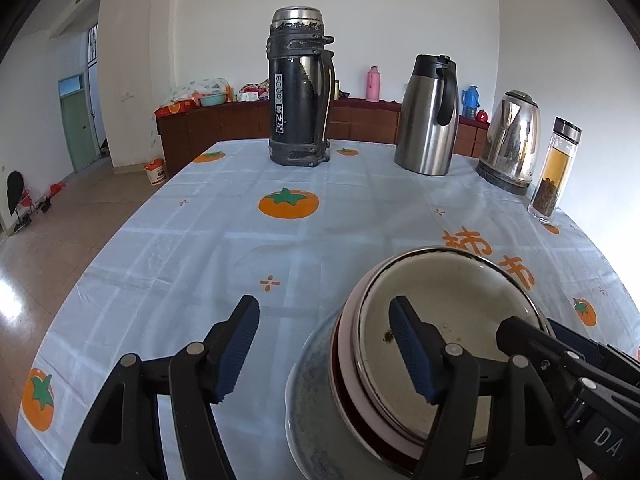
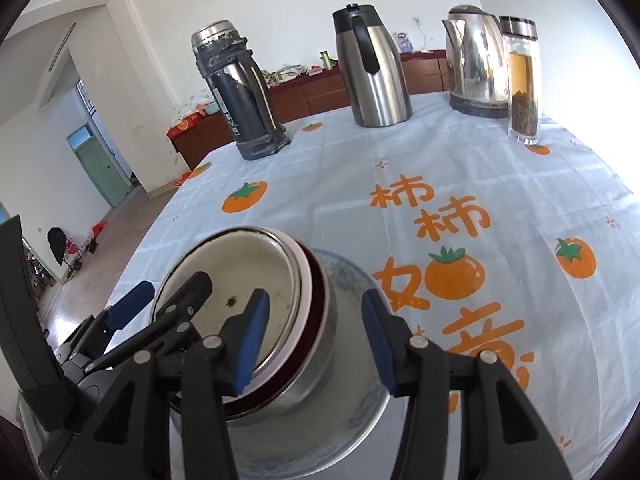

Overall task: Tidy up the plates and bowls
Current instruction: 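Lower the nested bowls onto the plate stack and open the right gripper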

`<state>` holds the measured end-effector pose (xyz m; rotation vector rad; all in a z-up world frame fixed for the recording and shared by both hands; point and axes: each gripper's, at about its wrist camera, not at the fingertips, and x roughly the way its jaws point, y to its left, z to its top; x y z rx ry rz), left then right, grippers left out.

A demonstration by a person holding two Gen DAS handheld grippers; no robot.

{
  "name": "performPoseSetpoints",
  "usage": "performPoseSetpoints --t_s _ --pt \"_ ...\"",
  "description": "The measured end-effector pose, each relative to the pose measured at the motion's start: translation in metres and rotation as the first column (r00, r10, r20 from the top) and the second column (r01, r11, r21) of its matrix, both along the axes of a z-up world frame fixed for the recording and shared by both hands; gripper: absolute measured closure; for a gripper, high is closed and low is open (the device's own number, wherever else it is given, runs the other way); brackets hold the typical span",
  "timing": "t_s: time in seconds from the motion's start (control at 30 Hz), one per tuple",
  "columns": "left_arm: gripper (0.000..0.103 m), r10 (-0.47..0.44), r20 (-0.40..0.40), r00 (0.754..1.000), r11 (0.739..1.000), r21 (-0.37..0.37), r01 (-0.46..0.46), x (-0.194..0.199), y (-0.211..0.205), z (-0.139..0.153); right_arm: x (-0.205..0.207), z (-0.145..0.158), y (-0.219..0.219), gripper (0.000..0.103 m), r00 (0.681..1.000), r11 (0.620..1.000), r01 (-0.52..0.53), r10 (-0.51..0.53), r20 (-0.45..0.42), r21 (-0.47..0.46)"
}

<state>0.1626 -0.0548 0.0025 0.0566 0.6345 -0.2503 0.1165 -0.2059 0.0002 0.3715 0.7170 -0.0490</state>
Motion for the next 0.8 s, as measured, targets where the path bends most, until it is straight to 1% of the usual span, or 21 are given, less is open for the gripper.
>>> performPoseSetpoints --t_s 0.23,0.37,0.47,0.57,0.7,0.8 --pt "0.033 0.010 -0.018 1.000 1.000 -0.018 -0.011 0.003 0.002 -0.004 0.004 -0.001 0.001 0.053 1.000 1.000 -0.009 0.009 -0.012 -0.023" --pt "0.033 0.004 -0.046 0.999 0.999 -0.044 -0.006 0.005 0.002 -0.007 0.003 -0.002 0.000 0.053 0.999 1.000 -0.018 0.018 -0.033 -0.001" --pt "0.033 -0.003 -0.065 0.998 0.999 -0.046 0.000 0.006 0.000 -0.009 0.001 -0.001 0.001 0.053 0.999 1.000 -0.016 0.016 -0.049 0.002" --pt "0.033 -0.016 -0.091 0.996 0.998 -0.061 0.011 0.008 0.000 -0.011 -0.001 0.000 0.003 0.055 0.998 1.000 -0.020 0.020 -0.057 0.001" --pt "0.033 -0.016 -0.104 0.994 0.998 -0.067 0.009 0.009 0.000 -0.011 0.000 0.000 0.002 0.056 0.997 1.000 -0.016 0.017 -0.073 0.012" --pt "0.033 -0.010 -0.110 0.994 0.997 -0.076 0.002 0.009 0.002 -0.011 0.003 -0.001 0.000 0.056 0.998 0.999 -0.008 0.010 -0.065 0.032"
